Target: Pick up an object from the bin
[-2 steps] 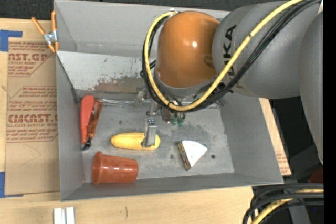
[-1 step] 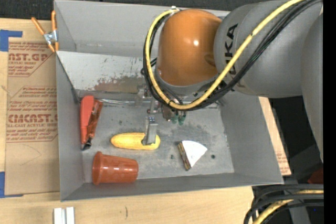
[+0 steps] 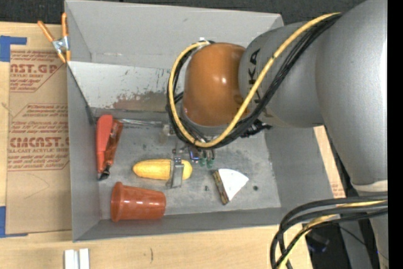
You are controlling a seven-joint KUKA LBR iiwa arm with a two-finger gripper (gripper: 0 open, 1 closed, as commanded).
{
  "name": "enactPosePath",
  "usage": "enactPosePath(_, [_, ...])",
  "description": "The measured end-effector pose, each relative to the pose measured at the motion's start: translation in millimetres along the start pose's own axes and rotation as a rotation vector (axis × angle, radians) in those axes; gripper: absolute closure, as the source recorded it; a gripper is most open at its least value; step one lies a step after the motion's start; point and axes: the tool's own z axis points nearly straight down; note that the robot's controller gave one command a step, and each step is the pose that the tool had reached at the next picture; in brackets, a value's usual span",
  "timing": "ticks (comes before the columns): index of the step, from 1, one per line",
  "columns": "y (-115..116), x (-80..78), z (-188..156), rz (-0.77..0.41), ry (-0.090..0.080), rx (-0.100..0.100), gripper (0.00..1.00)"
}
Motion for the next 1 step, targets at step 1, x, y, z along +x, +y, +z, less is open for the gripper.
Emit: enactPosePath(1, [-3.7,4.2,46.1,-0.004,0.009,0.002,0.00])
